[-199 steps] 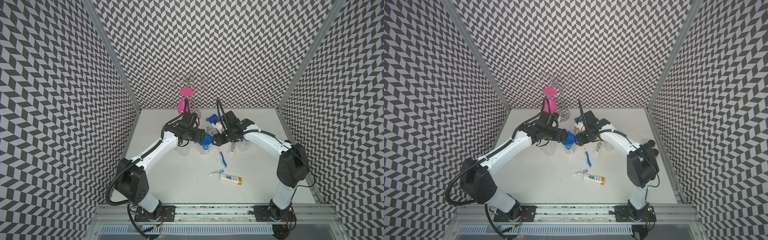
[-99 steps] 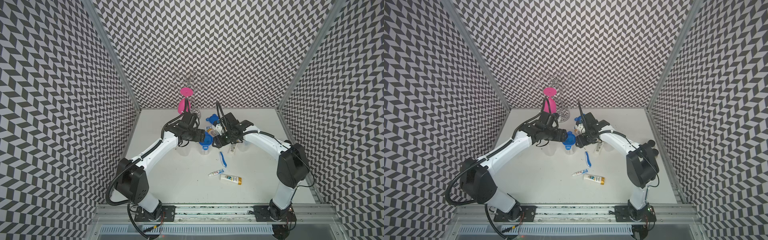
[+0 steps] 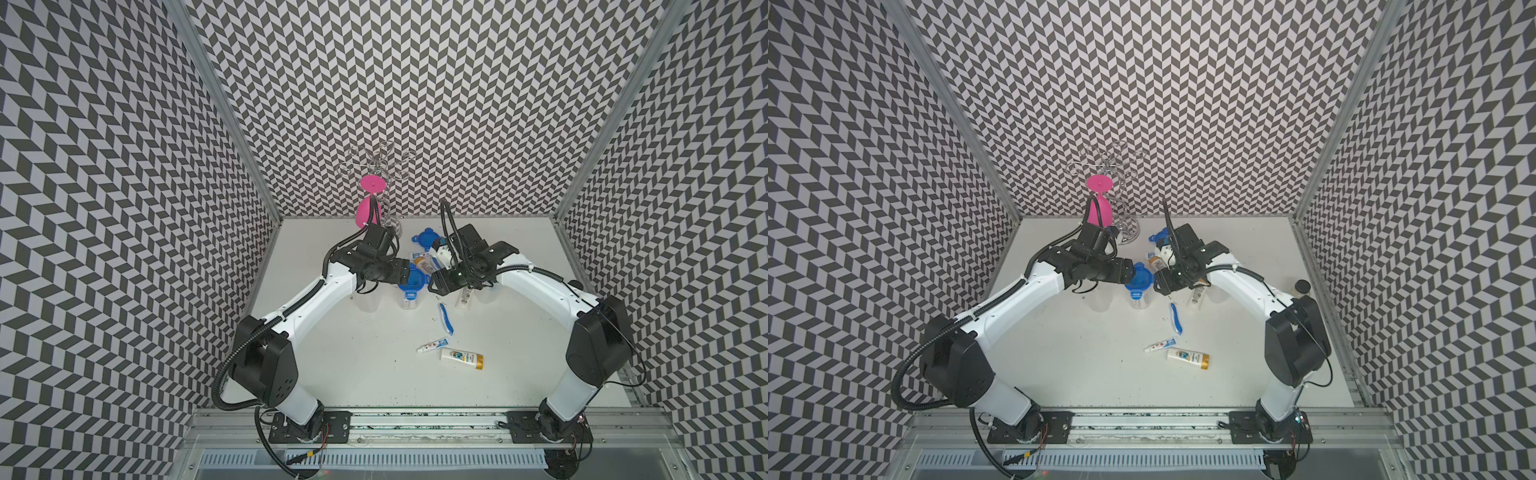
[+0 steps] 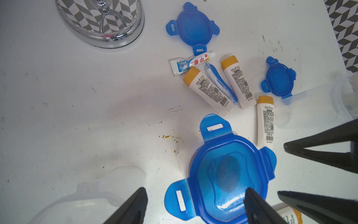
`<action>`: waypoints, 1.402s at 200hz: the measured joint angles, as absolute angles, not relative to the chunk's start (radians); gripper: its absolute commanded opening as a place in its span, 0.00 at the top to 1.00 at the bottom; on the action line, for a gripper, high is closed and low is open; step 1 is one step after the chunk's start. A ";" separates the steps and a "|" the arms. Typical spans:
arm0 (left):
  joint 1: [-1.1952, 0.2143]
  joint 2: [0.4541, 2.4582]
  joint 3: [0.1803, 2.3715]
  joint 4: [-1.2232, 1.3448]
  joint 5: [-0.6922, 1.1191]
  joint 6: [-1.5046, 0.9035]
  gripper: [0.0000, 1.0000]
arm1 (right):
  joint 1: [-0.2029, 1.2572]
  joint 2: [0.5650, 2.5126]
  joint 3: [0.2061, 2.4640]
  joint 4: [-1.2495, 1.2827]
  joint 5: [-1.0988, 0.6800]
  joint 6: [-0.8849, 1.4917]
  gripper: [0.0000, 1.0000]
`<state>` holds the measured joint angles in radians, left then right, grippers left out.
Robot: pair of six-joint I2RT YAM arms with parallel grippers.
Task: Pack away toiletry kits
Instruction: Close the fastener on the container.
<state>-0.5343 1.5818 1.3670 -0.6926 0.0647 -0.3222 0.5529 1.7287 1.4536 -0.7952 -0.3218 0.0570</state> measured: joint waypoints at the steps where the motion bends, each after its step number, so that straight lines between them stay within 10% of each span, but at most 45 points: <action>1: -0.534 1.582 1.367 -0.693 0.065 -0.322 0.15 | 0.553 1.729 1.454 -0.795 -0.322 0.057 0.40; 156: -0.534 1.585 1.358 -0.690 0.073 -0.322 0.15 | 0.565 1.812 1.518 -0.776 -0.368 0.048 0.66; 226: -0.534 1.585 1.349 -0.690 0.074 -0.323 0.16 | 0.574 1.822 1.523 -0.779 -0.372 0.048 0.66; 280: -0.534 1.585 1.349 -0.693 0.073 -0.323 0.19 | 0.574 1.795 1.505 -0.794 -0.361 0.057 0.48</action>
<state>-0.5343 1.5848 1.3495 -0.6930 0.0727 -0.3225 0.5739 1.7954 1.5047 -0.7944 -0.3614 0.0570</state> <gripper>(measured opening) 0.823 0.515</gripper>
